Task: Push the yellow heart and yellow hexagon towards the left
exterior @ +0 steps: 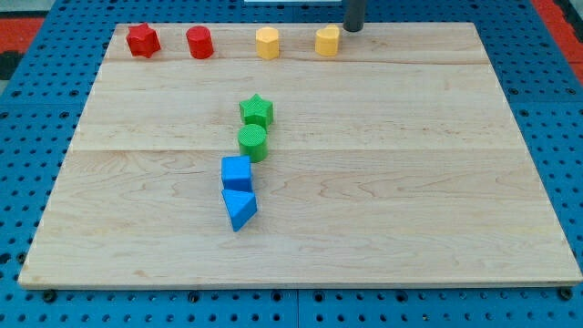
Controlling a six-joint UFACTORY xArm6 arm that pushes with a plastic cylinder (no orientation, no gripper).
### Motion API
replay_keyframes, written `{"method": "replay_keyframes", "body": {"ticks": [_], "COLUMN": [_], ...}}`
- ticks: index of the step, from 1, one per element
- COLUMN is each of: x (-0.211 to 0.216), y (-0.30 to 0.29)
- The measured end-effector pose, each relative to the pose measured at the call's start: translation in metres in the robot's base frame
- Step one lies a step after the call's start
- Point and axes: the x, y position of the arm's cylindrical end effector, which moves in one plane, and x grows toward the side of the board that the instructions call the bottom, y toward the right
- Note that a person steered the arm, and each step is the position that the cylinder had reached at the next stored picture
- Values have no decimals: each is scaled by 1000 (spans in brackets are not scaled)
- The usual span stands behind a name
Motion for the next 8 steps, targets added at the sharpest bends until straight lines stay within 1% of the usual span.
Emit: {"method": "replay_keyframes", "body": {"ticks": [2, 3, 4, 5, 6, 7, 8], "x": [11, 8, 7, 35, 40, 27, 26], "y": [-106, -66, 2, 40, -4, -51, -96]}}
